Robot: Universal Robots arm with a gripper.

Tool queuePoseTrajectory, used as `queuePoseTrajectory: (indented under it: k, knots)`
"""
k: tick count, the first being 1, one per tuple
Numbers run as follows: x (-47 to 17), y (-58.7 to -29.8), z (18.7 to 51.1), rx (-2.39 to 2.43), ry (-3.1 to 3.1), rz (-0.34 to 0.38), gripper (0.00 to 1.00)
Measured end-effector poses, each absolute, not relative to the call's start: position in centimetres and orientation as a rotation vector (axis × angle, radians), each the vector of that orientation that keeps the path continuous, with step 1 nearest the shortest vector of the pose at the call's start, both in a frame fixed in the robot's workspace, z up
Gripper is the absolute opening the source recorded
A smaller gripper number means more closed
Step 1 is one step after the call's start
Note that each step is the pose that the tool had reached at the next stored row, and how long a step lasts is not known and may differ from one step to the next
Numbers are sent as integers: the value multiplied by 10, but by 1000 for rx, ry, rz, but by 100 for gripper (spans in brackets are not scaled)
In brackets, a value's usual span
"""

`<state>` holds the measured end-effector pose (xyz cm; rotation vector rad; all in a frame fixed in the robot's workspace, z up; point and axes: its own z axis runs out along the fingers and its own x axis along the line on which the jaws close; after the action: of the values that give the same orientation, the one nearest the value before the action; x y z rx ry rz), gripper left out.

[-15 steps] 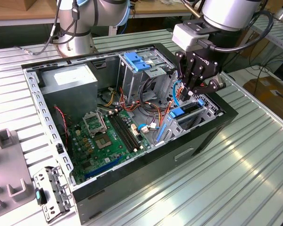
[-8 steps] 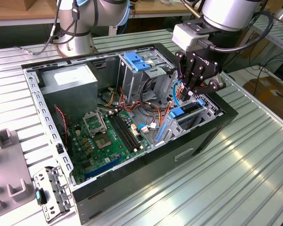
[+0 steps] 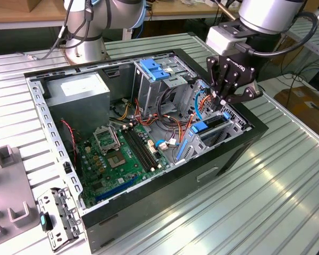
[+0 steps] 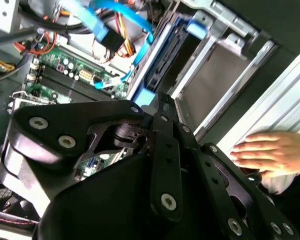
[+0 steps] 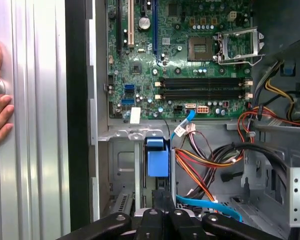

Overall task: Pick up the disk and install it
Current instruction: 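Insert the first disk wire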

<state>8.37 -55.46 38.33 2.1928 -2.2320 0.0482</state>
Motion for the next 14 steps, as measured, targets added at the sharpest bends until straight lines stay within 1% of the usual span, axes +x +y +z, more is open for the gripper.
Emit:
queuePoseTrajectory:
  k: [7,14]
  knots:
    - [106,-555,382,2193,-2232,48,11]
    - [107,-555,382,2193,-2232,48,11]
